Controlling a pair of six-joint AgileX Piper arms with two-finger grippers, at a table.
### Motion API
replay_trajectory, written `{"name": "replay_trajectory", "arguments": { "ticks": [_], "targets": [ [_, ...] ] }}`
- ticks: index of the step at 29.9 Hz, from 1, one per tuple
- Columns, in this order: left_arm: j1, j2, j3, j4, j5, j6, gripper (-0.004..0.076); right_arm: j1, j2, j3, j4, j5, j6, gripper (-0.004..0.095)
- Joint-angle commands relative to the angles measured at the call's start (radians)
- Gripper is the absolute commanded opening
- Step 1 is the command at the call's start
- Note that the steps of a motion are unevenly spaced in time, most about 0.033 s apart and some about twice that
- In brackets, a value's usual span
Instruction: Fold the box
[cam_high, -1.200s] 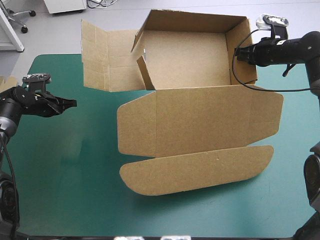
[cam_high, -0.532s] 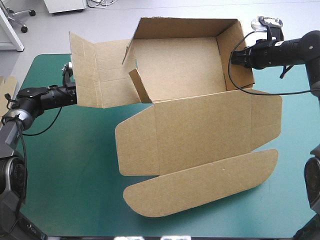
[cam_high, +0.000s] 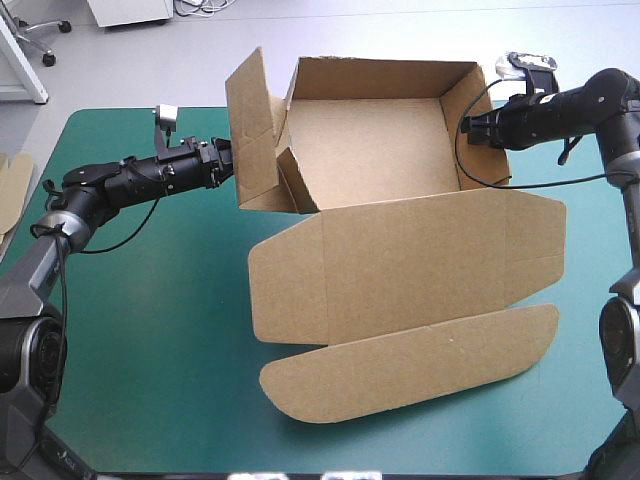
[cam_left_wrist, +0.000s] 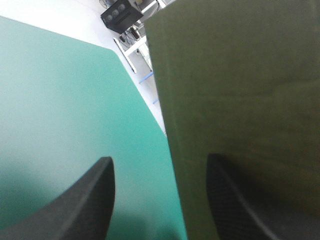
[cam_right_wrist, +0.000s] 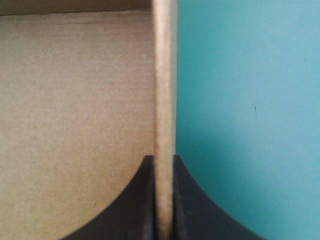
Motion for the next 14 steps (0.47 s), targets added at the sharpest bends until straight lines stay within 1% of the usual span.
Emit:
{"name": "replay_trajectory", "arguments": {
  "ticks": [1,10,14],
  "targets": [
    [-0.02,-0.046,-0.061,-0.092,0.103,-0.008,0.0405,-0.002,-0.051,-0.029,0.053,-0.054,0.01,-0.0032],
    [-0.067,-0.046,-0.137,-0.087,0.107,-0.051,0.0406,-0.002,-0.048,-0.029,0.033,-0.054,0.013,-0.0032],
    [-0.088,-0.046,-0.157,-0.043,0.103,-0.09,0.0406,-0.002,-0.048,-0.029,0.033,-0.056,0.014,-0.0032]
  ]
}}
